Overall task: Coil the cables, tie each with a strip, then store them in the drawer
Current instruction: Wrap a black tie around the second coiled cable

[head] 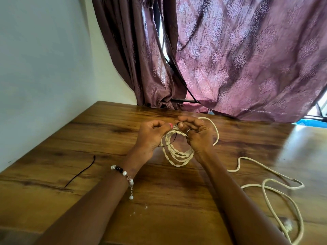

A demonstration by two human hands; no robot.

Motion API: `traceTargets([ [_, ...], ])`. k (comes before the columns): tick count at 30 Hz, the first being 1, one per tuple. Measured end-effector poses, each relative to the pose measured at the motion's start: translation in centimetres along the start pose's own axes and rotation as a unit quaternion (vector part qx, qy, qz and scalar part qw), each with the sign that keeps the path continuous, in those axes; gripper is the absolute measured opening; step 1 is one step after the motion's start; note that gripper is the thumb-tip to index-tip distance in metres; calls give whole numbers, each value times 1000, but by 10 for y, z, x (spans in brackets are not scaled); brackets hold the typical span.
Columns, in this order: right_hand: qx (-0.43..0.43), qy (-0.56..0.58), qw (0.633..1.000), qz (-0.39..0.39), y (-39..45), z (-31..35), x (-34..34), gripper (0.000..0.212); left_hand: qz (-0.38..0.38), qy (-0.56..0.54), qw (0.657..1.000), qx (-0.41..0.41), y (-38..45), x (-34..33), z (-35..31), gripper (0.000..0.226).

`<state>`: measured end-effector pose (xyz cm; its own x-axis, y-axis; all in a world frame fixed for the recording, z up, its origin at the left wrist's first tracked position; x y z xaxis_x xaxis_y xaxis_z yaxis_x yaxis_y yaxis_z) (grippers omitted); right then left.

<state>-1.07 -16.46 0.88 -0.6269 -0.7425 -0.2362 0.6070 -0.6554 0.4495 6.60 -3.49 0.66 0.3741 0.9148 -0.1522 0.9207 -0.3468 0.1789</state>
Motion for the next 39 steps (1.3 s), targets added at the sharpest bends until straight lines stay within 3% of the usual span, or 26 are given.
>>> traceTargets([
  [18,37,-27,999,27,-2,3,-1,25,25,-4,999,-25,-3,-3,-3,3],
  [39,15,-1,1000,17,-1,2,0,26,-10,20,999,-48,-3,-3,-5,19],
])
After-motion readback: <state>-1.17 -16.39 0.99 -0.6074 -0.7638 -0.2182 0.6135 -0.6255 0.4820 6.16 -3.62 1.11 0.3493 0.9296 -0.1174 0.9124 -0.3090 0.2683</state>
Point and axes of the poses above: each hand's wrist, its own y-axis towards the middle knuckle, its own x-axis out of the back of the hand, z = x × y, the point moved 5 cm from there along y, towards the middle knuckle, and after that the axes turned 8 degrees about -z, right-handed, at the moved point
